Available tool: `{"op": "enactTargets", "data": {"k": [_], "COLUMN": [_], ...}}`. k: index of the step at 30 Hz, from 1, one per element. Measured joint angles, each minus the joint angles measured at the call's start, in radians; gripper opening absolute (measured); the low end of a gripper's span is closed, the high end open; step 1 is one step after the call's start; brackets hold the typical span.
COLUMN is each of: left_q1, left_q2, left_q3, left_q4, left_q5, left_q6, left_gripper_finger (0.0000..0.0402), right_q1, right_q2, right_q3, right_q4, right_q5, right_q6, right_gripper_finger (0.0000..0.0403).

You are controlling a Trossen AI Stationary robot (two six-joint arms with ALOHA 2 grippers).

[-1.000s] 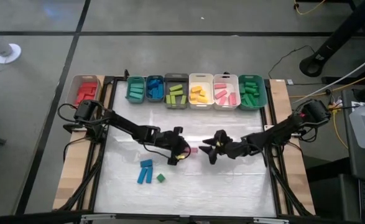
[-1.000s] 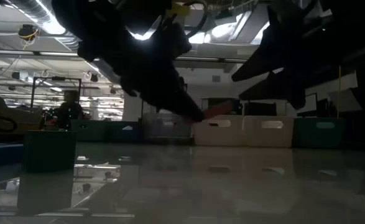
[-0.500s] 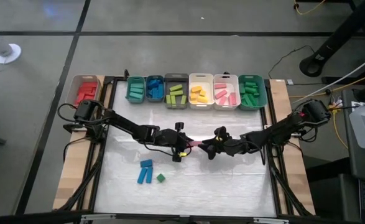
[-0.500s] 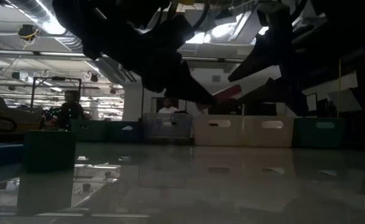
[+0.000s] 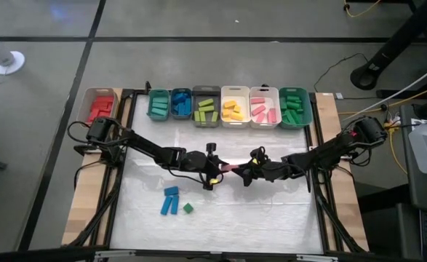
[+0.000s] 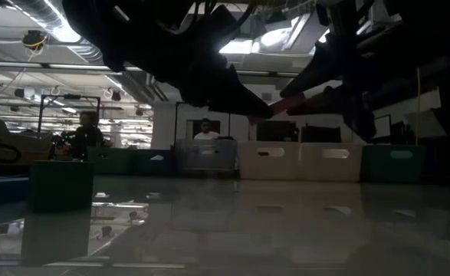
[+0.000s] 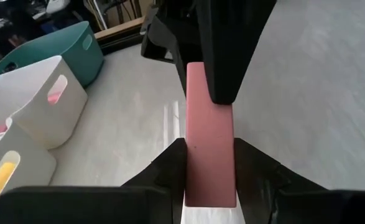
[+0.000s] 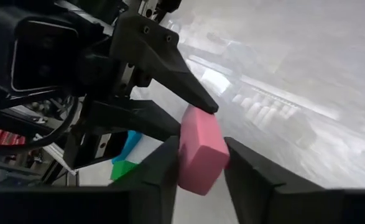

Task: Sort blocks
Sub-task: Put the pink block into the right white bin

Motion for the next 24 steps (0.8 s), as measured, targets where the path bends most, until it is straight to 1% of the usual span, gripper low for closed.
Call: {"op": "enactTargets", "data": {"k": [2, 5, 10, 13, 16, 19, 21, 24], "left_q1": [-0.002, -0.002, -0.002, -0.003, -0.004, -0.004, -0.003, -0.007], "left_q2": [0.000, 0.000, 0.000, 0.000, -0.008, -0.040, -0.082, -0.156], "left_q3": [0.000, 0.000, 0.000, 0.000, 0.002, 0.002, 0.003, 0.002], "left_q4": [-0.001, -0.002, -0.001, 0.010, 0.009, -0.048, -0.123, -0.285], "left_q5": [-0.007, -0.012, -0.003, -0.001, -0.028, -0.059, -0.062, -0.056], "left_q6": [0.004, 0.008, 0.008, 0.004, -0.009, -0.008, -0.028, -0.126], "left_gripper_finger": [0.0096, 0.0097, 0.0109, 0.0133, 0.0164, 0.0190, 0.0201, 0.0208], "right_q1": [-0.006, -0.006, -0.005, -0.014, -0.028, -0.061, -0.092, -0.152], "right_q2": [0.000, 0.000, 0.000, 0.001, -0.001, -0.016, -0.036, -0.094], "right_q3": [0.000, 0.000, -0.001, -0.002, -0.002, -0.002, -0.002, -0.001], "right_q4": [0.002, 0.008, 0.002, 0.000, 0.001, -0.005, -0.015, -0.070], "right_q5": [-0.021, -0.020, -0.020, -0.027, -0.020, -0.020, -0.022, -0.020], "right_q6": [-0.001, 0.003, -0.061, -0.093, -0.145, -0.210, -0.278, -0.355], "right_gripper_finger": [0.0096, 0.0068, 0.0059, 0.0068, 0.0068, 0.0059, 0.0057, 0.0063]}}
